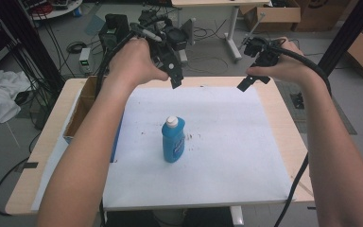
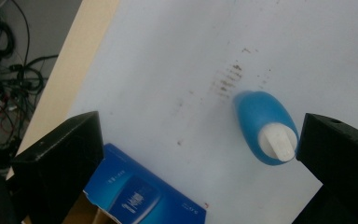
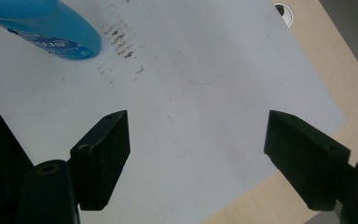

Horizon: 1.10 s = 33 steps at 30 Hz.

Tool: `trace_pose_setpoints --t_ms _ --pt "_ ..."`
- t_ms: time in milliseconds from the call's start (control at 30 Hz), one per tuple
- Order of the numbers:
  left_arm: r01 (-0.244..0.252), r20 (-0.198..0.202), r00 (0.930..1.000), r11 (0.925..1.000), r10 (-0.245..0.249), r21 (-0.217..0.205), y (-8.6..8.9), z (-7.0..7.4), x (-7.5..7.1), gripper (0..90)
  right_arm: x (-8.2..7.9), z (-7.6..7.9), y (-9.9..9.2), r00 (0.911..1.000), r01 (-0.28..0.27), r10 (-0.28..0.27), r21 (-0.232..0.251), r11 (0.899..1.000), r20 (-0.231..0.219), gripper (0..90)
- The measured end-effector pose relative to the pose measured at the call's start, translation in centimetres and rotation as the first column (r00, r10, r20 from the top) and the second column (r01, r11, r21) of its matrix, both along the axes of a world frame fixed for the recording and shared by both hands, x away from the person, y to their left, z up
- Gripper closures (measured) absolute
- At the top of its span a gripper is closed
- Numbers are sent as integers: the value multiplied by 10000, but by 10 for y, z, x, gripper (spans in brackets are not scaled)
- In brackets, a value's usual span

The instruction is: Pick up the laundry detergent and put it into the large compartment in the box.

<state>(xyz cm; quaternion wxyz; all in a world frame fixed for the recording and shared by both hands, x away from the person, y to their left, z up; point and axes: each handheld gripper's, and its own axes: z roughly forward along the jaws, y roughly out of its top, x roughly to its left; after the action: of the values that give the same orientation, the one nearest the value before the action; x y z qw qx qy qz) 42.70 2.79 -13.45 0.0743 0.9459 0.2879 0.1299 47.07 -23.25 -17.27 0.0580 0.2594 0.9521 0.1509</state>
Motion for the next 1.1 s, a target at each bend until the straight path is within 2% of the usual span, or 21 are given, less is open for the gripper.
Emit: trace_pose_setpoints --t_ms 33,67,133,167,200,233,267,333,367,567,633,900,967,1100 --pt "-307 -42 9995 9995 307 -45 2 -4 -4 13 -1 -1 0 10000 61 -61 -59 10000 25 223" --pt "-307 -42 9995 9995 307 -45 2 -4 -4 16 -1 -1 0 10000 61 -61 -59 10000 25 223" --pt "-687 57 9976 9976 687 1 3 -9 -7 16 -2 -2 0 10000 47 -47 -64 10000 25 222" --pt "-1149 72 9934 9934 1148 55 5 -16 -10 16 -3 -4 0 10000 70 -70 -16 10000 -14 221" --pt "-1149 72 9934 9934 1148 55 5 -16 -10 14 -2 -5 0 10000 49 -49 -3 10000 14 220" --pt "-1478 -95 9890 9890 1478 -69 7 -23 -12 10 -3 -6 1 10000 49 -49 -4 10000 -2 221" --pt "-1478 -95 9890 9890 1478 -69 7 -23 -12 12 -3 -6 1 10000 49 -49 -4 10000 -2 221" --pt "-1853 -526 9816 9823 1837 -268 9 -34 -15 9 -2 -8 2 10000 37 -37 -34 10000 -53 221" --pt "-1967 -619 9789 9801 1948 -263 9 -37 -16 9 -2 -9 2 10000 46 -47 -35 10000 -56 220" --pt "-2201 -872 9721 9753 2176 -202 6 -48 -19 8 -2 -12 6 10000 -58 58 -78 10000 -59 218" --pt "-2191 -955 9714 9757 2175 -65 2 -54 -22 10 -3 -12 7 9999 -78 77 -95 9999 -66 220" --pt "-2217 -1212 9682 9750 2187 -120 -4 -69 -25 7 -5 -14 9 9999 -127 127 -88 9999 -61 220" --pt "-2308 -1333 9645 9730 2282 -46 -5 -77 -25 7 -5 -14 9 9999 -167 166 -109 9998 -23 221" --pt "-2365 -1389 9623 9716 2340 -16 -5 -83 -26 5 -6 -15 11 9999 -157 157 -125 9998 -39 223"
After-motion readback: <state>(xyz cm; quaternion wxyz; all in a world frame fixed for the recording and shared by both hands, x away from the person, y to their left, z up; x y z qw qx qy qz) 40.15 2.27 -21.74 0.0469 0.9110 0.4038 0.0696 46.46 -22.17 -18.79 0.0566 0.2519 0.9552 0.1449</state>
